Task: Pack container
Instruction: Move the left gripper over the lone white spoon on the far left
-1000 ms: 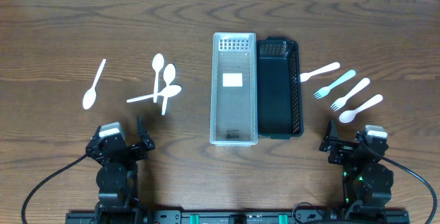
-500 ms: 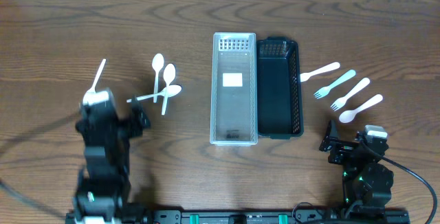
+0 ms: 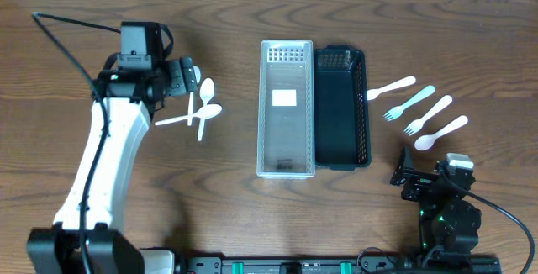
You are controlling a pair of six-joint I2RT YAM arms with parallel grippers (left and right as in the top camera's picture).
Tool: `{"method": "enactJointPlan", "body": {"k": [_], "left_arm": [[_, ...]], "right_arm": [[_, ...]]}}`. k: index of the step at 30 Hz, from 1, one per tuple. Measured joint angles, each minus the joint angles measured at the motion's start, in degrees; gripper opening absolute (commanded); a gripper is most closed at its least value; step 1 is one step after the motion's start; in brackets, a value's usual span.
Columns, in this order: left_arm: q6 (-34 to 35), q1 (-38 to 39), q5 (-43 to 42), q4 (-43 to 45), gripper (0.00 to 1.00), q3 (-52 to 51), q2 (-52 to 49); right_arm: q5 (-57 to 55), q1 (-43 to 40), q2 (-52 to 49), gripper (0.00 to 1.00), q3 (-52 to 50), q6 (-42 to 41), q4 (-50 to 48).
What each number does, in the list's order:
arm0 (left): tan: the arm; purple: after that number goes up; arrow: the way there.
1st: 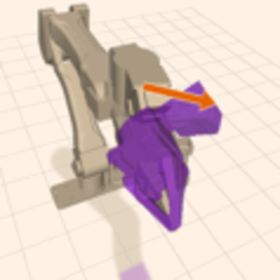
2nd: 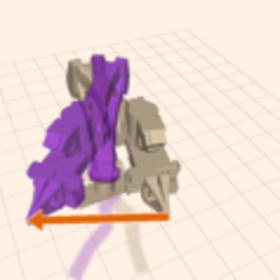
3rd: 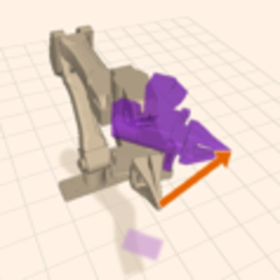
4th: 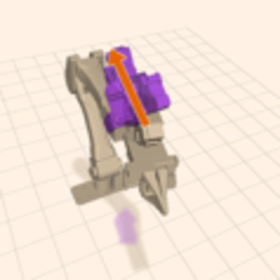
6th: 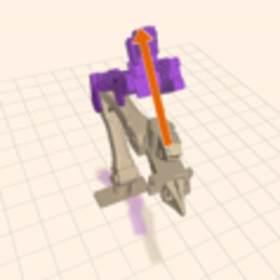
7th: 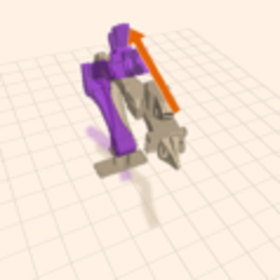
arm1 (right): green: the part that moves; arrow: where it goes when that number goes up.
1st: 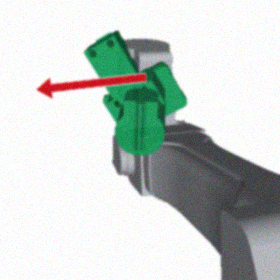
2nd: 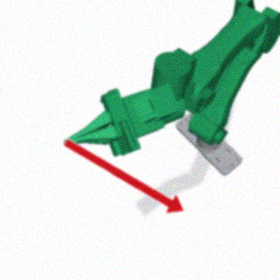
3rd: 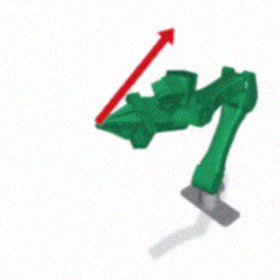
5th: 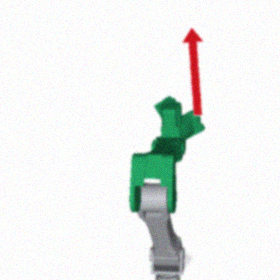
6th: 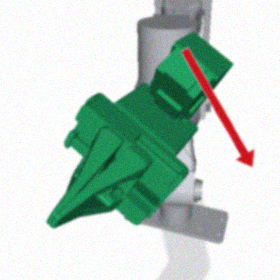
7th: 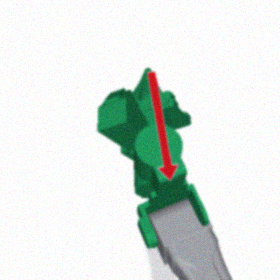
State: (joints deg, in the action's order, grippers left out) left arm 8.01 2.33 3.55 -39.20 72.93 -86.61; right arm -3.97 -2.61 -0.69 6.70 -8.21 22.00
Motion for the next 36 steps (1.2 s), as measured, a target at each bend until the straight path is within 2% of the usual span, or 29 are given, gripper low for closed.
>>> {"method": "enactJointPlan", "body": {"k": [7, 10, 13, 16, 19, 23, 28, 36], "left_arm": [[-1.4, -3.4, -0.3, -4.9, 0.98, 0.1, -1.0], [-1.6, -9.4, 0.2, -7.5, 0.98, 0.1, -1.1], [-2.4, -17.0, -0.7, -6.4, 0.99, 0.1, -1.5], [-6.9, -24.4, -5.5, -3.9, 1.00, 0.1, -3.2], [-12.1, -28.8, -9.0, -2.8, 0.97, 0.1, -6.8], [-18.6, -30.5, -10.9, -2.0, 0.89, 0.1, -12.9], [-24.1, -30.4, -10.5, 3.4, 0.88, 0.1, -19.4], [-30.4, -30.4, -9.4, 12.0, 0.84, 0.1, -21.1]], "right_arm": [[0.0, 0.0, 0.0, 0.99, 0.0, 0.0, 0.0], [0.0, 0.0, 0.0, 0.99, 0.0, 0.0, 0.0], [0.0, 0.0, 0.0, 0.99, 0.0, 0.0, 0.0], [0.0, 0.0, 0.0, 0.99, 0.0, 0.0, 0.0], [0.0, 0.0, 0.0, 0.99, 0.0, 0.0, 0.0], [0.0, 0.0, 0.0, 0.99, 0.0, 0.0, 0.0], [0.0, 0.0, 0.0, 0.99, 0.0, 0.0, 0.0], [0.0, 0.0, 0.0, 0.99, 0.0, 0.0, 0.0]]}}
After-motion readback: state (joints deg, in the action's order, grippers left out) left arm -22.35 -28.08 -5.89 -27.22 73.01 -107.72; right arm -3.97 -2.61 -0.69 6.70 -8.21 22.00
